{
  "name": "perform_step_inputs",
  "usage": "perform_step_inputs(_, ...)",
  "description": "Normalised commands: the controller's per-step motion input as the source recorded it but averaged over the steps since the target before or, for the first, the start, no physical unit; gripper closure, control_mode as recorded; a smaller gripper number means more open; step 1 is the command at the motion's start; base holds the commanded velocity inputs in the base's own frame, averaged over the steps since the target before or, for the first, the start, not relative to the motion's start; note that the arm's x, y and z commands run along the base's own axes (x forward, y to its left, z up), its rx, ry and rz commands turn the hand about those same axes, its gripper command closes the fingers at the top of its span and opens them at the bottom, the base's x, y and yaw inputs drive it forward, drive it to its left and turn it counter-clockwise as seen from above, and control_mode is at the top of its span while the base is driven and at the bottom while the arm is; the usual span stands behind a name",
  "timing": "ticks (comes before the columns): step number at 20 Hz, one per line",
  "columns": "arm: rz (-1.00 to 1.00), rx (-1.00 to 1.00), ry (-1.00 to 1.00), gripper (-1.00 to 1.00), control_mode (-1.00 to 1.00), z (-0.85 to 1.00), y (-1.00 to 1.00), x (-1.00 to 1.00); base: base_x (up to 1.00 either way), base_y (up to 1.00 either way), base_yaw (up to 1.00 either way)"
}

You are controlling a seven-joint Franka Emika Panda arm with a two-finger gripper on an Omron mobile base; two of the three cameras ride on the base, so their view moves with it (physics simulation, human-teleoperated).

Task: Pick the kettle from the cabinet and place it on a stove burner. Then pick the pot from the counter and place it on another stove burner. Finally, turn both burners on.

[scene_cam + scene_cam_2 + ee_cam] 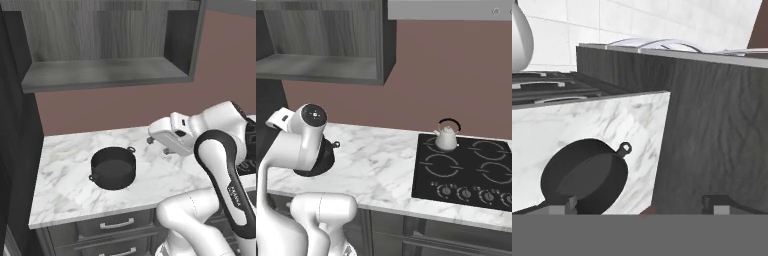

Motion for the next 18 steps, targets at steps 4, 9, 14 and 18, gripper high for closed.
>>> perform_step_inputs(4,0.0,0.0,0.08,-1.0,-1.0,-0.16,0.07,0.07,0.0,0.0,0.0)
perform_step_inputs(9,0.0,0.0,0.08,-1.0,-1.0,-0.13,0.07,0.13,0.0,0.0,0.0)
perform_step_inputs(14,0.0,-0.01,0.07,-1.0,-1.0,-0.22,0.0,0.12,0.0,0.0,0.0)
perform_step_inputs(18,-0.02,-0.07,0.05,-1.0,-1.0,-0.4,-0.03,0.12,0.0,0.0,0.0)
